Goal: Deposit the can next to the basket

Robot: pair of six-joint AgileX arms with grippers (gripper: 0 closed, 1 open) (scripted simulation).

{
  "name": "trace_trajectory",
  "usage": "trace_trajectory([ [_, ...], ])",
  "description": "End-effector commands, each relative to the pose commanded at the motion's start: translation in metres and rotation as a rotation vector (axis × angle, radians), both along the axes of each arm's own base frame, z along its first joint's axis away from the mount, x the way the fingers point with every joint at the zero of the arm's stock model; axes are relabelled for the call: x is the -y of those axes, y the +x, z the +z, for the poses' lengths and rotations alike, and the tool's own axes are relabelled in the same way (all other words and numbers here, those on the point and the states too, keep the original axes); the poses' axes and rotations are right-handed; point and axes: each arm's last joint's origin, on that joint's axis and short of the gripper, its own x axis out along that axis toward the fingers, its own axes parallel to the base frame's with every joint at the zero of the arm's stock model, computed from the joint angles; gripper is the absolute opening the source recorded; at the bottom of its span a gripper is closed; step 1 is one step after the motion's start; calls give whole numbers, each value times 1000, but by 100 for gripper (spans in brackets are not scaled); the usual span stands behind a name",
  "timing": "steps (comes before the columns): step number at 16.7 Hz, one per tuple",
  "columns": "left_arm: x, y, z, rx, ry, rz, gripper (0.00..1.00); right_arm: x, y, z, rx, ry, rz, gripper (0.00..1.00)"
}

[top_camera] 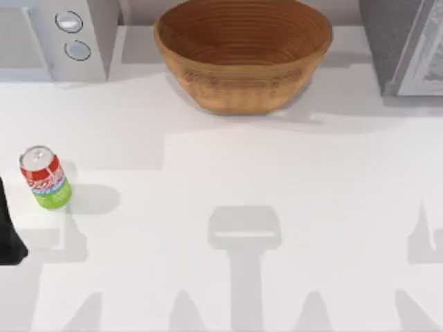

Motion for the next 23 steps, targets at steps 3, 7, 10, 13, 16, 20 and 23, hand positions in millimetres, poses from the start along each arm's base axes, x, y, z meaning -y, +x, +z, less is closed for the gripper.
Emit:
trace_trajectory([
  [3, 0, 0, 2, -6, 7, -1, 100, 0, 0, 0, 0, 0, 0, 100],
  [7, 1, 2, 28, -101, 87, -9, 100, 0, 0, 0, 0, 0, 0, 100],
  [10, 2, 13, 61, -249, 168, -39, 100, 0, 0, 0, 0, 0, 0, 100],
  [13, 5, 39, 81, -446, 243, -94, 100, 0, 0, 0, 0, 0, 0, 100],
  [16, 8, 62, 93, -604, 310, -155, 100, 0, 0, 0, 0, 0, 0, 100],
  [20, 12, 100, 109, -789, 384, -234, 100, 0, 0, 0, 0, 0, 0, 100],
  [23, 14, 131, 119, -903, 440, -285, 100, 0, 0, 0, 0, 0, 0, 100],
])
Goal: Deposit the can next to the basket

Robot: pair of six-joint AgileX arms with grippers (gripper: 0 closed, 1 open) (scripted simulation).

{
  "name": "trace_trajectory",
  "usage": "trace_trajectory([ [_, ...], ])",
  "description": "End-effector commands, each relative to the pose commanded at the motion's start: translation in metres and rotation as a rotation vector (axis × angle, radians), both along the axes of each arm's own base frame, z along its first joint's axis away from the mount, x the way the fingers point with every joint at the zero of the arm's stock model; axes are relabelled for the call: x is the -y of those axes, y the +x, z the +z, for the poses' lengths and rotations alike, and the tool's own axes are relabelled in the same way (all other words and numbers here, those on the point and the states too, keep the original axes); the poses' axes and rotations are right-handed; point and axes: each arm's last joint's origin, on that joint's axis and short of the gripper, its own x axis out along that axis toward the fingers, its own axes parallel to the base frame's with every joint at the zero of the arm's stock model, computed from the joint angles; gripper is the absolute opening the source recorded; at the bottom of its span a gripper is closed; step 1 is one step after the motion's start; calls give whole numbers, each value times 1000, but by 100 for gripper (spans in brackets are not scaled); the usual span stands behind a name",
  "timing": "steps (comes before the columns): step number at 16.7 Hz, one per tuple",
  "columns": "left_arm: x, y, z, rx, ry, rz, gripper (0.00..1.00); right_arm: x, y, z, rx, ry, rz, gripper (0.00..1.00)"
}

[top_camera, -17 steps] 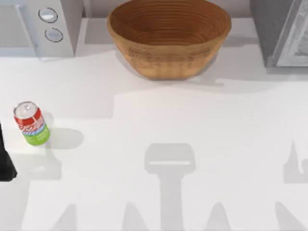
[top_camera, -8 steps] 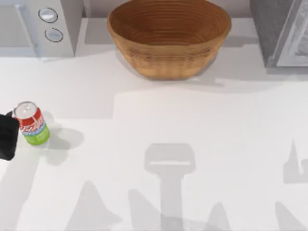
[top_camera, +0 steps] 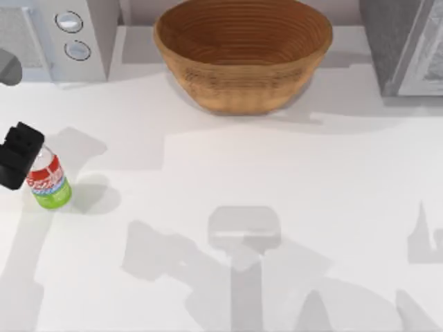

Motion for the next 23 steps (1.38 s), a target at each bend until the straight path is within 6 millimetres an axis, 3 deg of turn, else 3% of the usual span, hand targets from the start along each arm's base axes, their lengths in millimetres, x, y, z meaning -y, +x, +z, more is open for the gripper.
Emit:
trace_trajectory([
  [4, 4, 48, -4, -187, 67, -77, 100, 0, 0, 0, 0, 0, 0, 100],
  [7, 8, 91, -22, -365, 114, -158, 100, 0, 0, 0, 0, 0, 0, 100],
  [10, 12, 121, -44, -515, 140, -227, 100, 0, 0, 0, 0, 0, 0, 100],
  [14, 14, 133, -59, -622, 148, -275, 100, 0, 0, 0, 0, 0, 0, 100],
  [20, 13, 132, -59, -622, 146, -269, 100, 0, 0, 0, 0, 0, 0, 100],
  [23, 14, 133, -75, -623, 148, -275, 100, 0, 0, 0, 0, 0, 0, 100],
])
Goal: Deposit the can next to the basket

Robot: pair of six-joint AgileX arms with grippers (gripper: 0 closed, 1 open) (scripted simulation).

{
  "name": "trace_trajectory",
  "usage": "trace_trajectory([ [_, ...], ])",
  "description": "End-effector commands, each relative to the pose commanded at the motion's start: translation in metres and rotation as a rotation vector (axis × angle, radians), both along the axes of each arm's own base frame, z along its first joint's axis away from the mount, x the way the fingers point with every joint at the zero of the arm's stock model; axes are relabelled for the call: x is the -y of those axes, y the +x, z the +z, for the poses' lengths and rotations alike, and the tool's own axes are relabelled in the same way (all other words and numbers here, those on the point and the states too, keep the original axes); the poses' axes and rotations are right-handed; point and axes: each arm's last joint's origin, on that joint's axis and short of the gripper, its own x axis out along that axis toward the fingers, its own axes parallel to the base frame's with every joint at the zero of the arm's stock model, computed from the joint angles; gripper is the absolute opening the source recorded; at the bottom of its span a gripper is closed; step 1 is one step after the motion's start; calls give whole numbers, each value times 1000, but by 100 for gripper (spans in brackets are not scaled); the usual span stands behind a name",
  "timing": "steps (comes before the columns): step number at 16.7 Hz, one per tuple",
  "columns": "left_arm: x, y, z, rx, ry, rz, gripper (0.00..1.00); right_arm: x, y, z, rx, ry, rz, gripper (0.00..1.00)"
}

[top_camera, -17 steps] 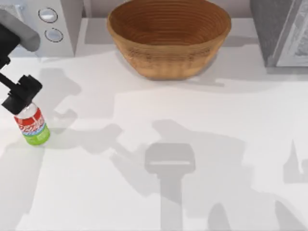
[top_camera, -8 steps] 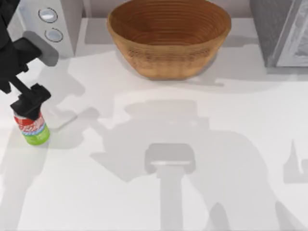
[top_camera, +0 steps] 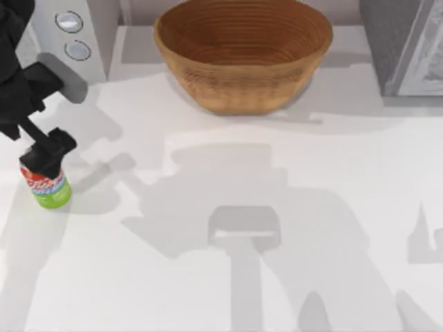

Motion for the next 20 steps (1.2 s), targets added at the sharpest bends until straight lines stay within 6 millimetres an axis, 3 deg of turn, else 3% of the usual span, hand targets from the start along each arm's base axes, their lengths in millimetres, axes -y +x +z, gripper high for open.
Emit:
trace_trajectory([
  [5, 0, 0, -38, 0, 0, 0, 100, 0, 0, 0, 0, 0, 0, 100],
  [10, 0, -1, -44, 0, 0, 0, 100, 0, 0, 0, 0, 0, 0, 100],
  [20, 0, -1, -44, 0, 0, 0, 25, 0, 0, 0, 0, 0, 0, 100],
])
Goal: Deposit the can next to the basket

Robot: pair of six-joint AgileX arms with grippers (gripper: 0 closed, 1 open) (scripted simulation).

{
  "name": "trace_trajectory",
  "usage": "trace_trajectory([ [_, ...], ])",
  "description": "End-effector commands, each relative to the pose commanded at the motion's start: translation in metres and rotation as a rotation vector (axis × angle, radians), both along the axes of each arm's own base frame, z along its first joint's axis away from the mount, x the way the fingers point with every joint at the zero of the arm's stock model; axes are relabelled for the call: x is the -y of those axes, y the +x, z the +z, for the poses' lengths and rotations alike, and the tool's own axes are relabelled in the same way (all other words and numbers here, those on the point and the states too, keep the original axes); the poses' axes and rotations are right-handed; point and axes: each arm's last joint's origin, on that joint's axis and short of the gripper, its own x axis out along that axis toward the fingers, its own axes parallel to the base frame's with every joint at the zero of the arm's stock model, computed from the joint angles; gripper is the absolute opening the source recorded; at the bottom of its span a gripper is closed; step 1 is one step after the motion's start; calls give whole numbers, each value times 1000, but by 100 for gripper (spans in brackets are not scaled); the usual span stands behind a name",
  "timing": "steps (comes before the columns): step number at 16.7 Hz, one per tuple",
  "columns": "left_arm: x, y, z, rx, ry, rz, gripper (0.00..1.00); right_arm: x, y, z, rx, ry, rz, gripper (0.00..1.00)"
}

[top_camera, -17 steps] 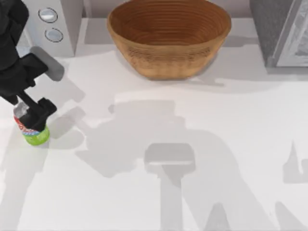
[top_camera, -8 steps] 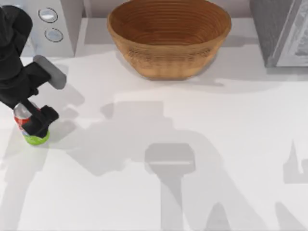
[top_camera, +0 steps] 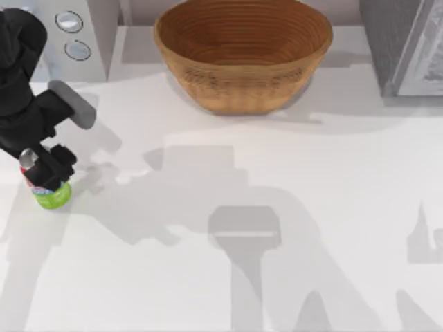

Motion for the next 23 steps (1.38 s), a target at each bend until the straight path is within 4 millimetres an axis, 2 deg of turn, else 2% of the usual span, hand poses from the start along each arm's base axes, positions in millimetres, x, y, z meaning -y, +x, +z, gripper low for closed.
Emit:
trace_trajectory([
  [3, 0, 0, 0, 0, 0, 0, 2, 0, 0, 0, 0, 0, 0, 100],
  [4, 0, 0, 0, 0, 0, 0, 0, 0, 0, 0, 0, 0, 0, 100],
  [14, 2, 1, 4, 10, -4, 6, 0, 0, 0, 0, 0, 0, 0, 100],
  [16, 12, 7, 18, 45, -19, 32, 0, 0, 0, 0, 0, 0, 0, 100],
  [18, 28, 16, 40, 97, -46, 73, 0, 0, 0, 0, 0, 0, 0, 100],
  [23, 92, 31, 102, 201, -153, 249, 0, 0, 0, 0, 0, 0, 0, 100],
])
